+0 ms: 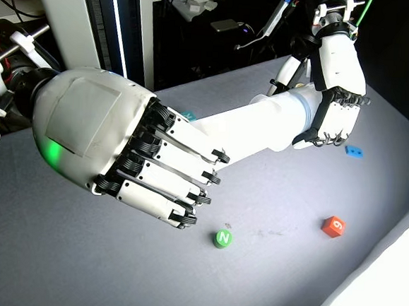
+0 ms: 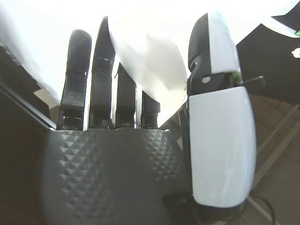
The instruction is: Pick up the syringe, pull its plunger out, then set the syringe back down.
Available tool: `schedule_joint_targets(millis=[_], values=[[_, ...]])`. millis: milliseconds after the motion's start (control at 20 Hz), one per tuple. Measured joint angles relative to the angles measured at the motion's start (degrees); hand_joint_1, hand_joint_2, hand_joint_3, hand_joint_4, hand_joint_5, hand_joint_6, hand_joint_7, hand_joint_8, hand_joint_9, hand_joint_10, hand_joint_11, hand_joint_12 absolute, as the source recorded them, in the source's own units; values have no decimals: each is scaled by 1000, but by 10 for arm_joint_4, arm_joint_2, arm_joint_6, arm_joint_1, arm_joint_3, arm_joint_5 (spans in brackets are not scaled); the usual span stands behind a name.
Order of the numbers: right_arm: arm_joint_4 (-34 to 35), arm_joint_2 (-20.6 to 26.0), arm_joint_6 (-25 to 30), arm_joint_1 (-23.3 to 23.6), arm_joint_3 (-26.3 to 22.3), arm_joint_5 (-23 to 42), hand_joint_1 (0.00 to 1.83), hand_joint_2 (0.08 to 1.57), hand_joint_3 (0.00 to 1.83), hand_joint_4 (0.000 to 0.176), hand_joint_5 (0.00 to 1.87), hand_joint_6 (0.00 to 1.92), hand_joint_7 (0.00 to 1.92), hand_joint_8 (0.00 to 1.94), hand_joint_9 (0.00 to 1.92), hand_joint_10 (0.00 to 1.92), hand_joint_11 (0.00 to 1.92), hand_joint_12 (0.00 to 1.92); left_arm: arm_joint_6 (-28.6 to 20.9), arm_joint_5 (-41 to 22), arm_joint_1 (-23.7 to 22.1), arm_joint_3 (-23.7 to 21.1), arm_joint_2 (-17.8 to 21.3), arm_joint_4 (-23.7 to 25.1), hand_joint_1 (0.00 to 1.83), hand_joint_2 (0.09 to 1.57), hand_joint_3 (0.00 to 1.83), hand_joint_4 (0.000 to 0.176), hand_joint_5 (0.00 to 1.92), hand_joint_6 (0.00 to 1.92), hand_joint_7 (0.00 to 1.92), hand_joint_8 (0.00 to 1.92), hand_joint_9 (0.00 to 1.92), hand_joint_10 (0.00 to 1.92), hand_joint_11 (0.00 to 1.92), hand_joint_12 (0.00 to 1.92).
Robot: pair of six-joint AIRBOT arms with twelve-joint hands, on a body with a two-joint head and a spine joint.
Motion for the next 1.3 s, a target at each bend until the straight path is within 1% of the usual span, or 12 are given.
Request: schedule_joint_targets(millis=[50, 100, 250, 300, 350, 400, 450, 550, 600, 750, 950, 1300], values=[[2, 0, 0, 0, 0, 0, 1204, 1168, 1, 0, 870, 1063, 907, 1261, 709, 1201, 261, 1647, 0, 0, 0, 0, 1, 0, 1358, 1172, 1, 0, 888, 919, 855, 1324, 752, 1393, 526, 1193], [2, 0, 0, 0, 0, 1, 1349, 1174, 1, 0, 854, 1059, 917, 1213, 706, 1448, 282, 1644, 0, 0, 0, 0, 2, 0, 1362, 1158, 0, 0, 923, 874, 880, 1285, 778, 1349, 543, 1174], [4, 0, 0, 0, 0, 1, 1214, 1166, 0, 0, 872, 1051, 908, 1260, 694, 1220, 260, 1641, 0, -1, 0, 0, 2, -2, 1363, 1156, 0, 0, 931, 848, 870, 1312, 792, 1323, 562, 1123], [4, 0, 0, 0, 0, 2, 1175, 1201, 1, 1, 804, 1205, 840, 1302, 601, 1233, 169, 1685, 0, -2, 0, 0, 2, -2, 1360, 1164, 2, 0, 905, 900, 861, 1329, 771, 1346, 550, 1126], [5, 0, 0, 0, 0, 3, 1012, 1291, 3, 0, 656, 1456, 611, 1013, 439, 1170, 33, 1631, 0, -2, 0, 0, 2, -2, 1362, 1159, 0, 0, 908, 906, 886, 1276, 780, 1340, 552, 1139], [6, 0, -2, 0, 0, 4, 911, 1263, 0, 0, 449, 988, 556, 771, 370, 1037, 6, 1486, 0, -2, 0, 0, 2, -2, 1363, 1154, 0, 0, 917, 899, 898, 1247, 785, 1338, 548, 1146], [15, 0, -3, 0, 0, 6, 753, 1169, 0, 0, 338, 429, 467, 299, 314, 588, 0, 1157, 0, -1, -1, 0, 2, -4, 1362, 1158, 1, 0, 912, 896, 882, 1281, 779, 1345, 552, 1161], [36, 2, -5, 0, 0, 14, 663, 1123, 0, 0, 241, 249, 386, 126, 271, 401, 0, 974, -6, 0, -1, 0, 3, -14, 1362, 1159, 1, 0, 908, 888, 876, 1290, 783, 1347, 554, 1161], [39, 3, -5, 0, 0, 14, 493, 950, 0, 0, 16, 20, 106, 4, 121, 122, 0, 526, -6, -2, -1, 0, 3, -11, 1361, 1160, 0, 0, 915, 876, 872, 1299, 783, 1349, 569, 1159], [53, 7, -5, 0, 1, 30, 551, 636, 0, 0, 0, 0, 0, 0, 1, 2, 0, 20, -3, -10, -1, 0, 7, -10, 1360, 1162, 0, 0, 911, 907, 869, 1291, 776, 1352, 555, 1144], [44, 7, -3, 0, 1, 44, 508, 732, 0, 0, 0, 0, 0, 0, 0, 0, 0, 0, 14, -5, -1, 0, 7, -6, 1358, 1166, 0, 0, 895, 958, 871, 1297, 764, 1339, 536, 1132], [49, 7, -3, -4, -5, 47, 394, 636, 0, 0, 0, 0, 0, 0, 0, 0, 0, 0, 13, -2, 0, 0, 7, 2, 1359, 1159, 1, 0, 907, 956, 884, 1266, 775, 1323, 545, 1130]])
